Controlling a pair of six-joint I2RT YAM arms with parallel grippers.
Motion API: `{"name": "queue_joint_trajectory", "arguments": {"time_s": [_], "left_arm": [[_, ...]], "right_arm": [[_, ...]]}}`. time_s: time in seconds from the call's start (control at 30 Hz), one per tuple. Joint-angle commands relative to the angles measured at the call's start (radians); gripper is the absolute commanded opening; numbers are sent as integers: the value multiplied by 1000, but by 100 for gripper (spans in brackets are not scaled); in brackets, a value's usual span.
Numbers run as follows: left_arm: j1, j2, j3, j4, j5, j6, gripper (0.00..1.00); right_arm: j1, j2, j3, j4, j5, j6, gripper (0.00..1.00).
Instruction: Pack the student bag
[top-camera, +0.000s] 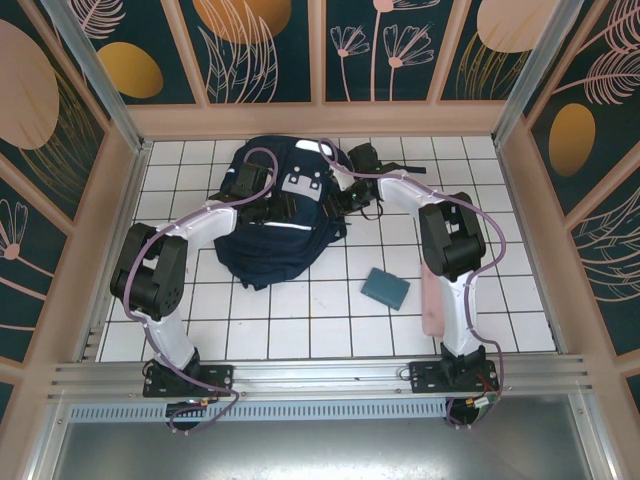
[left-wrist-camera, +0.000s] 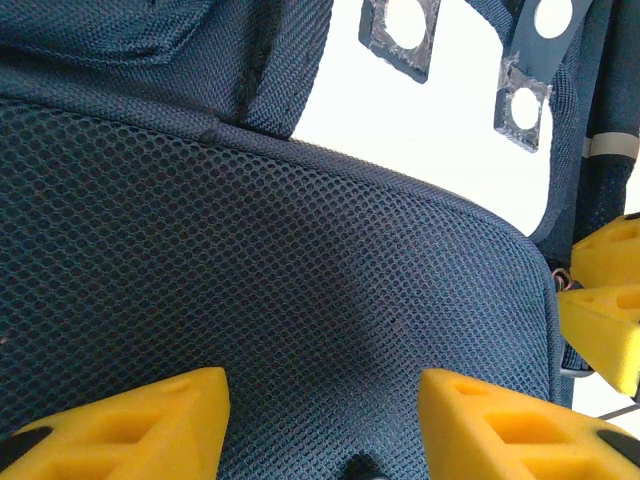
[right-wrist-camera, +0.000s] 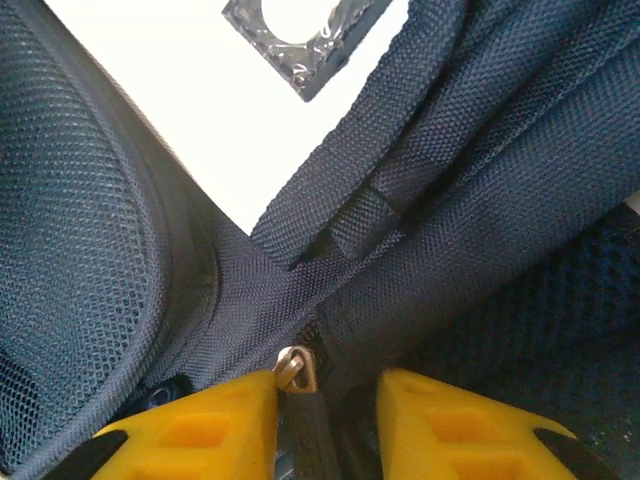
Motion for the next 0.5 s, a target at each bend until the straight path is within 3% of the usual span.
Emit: {"name": "queue_joint_trajectory", "arguments": {"time_s": [0.0, 0.13, 0.3, 0.47], "left_arm": [[3, 10, 25, -7, -18, 0, 53], [3, 13, 31, -9, -14, 3, 53], [3, -7, 30, 106, 104, -26, 53], [3, 56, 87, 100, 68, -52, 52]], "right_arm": [[-11, -59, 23, -4, 21, 0, 24], [-12, -70, 13, -3, 37, 0, 19], [-9, -98, 5, -12, 44, -6, 17], [3, -112, -4, -27, 36, -33, 17]]}}
